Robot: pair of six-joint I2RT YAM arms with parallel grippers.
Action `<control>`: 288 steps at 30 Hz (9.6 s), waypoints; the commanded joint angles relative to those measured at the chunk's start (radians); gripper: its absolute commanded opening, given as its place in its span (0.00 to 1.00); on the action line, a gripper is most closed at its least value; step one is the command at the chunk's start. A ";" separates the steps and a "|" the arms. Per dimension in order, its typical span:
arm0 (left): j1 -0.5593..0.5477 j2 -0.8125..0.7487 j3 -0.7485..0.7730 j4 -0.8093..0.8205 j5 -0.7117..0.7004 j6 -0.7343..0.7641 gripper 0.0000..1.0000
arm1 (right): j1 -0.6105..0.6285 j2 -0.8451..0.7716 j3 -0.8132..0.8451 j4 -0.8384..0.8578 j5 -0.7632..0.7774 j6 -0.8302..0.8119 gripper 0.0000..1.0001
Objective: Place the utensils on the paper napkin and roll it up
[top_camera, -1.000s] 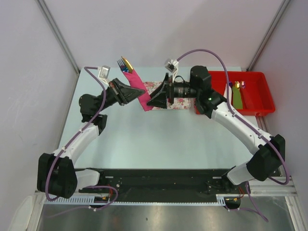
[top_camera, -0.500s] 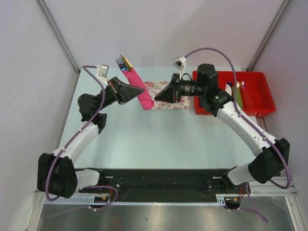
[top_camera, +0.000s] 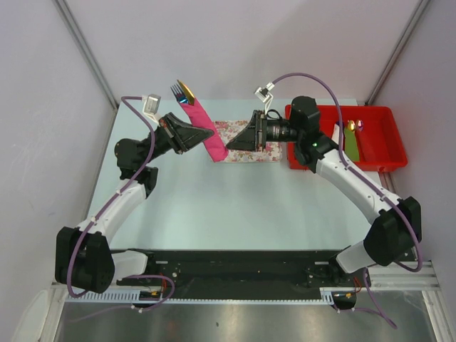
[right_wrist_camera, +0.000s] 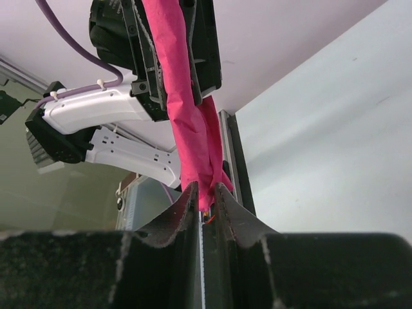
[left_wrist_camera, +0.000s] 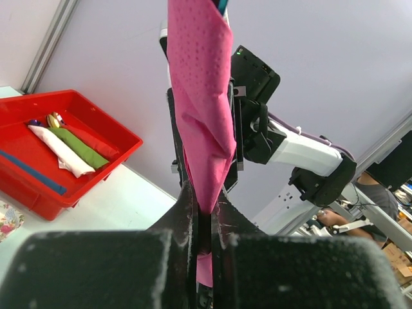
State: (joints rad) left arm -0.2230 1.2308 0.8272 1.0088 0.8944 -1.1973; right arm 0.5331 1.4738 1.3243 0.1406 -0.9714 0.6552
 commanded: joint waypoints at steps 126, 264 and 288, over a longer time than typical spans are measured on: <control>-0.056 0.016 0.093 0.010 -0.051 0.019 0.00 | 0.114 0.158 0.191 0.073 -0.104 -0.054 0.40; 0.013 0.272 0.227 -0.483 0.075 0.453 1.00 | -0.762 0.772 0.336 -0.681 0.004 -0.666 0.00; 0.013 0.299 0.240 -0.438 0.066 0.387 1.00 | -0.739 0.838 0.397 -0.822 0.275 -0.603 0.39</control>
State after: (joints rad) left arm -0.2173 1.5185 1.0306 0.5179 0.9497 -0.7876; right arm -0.2104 2.3039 1.6913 -0.6586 -0.8524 0.0513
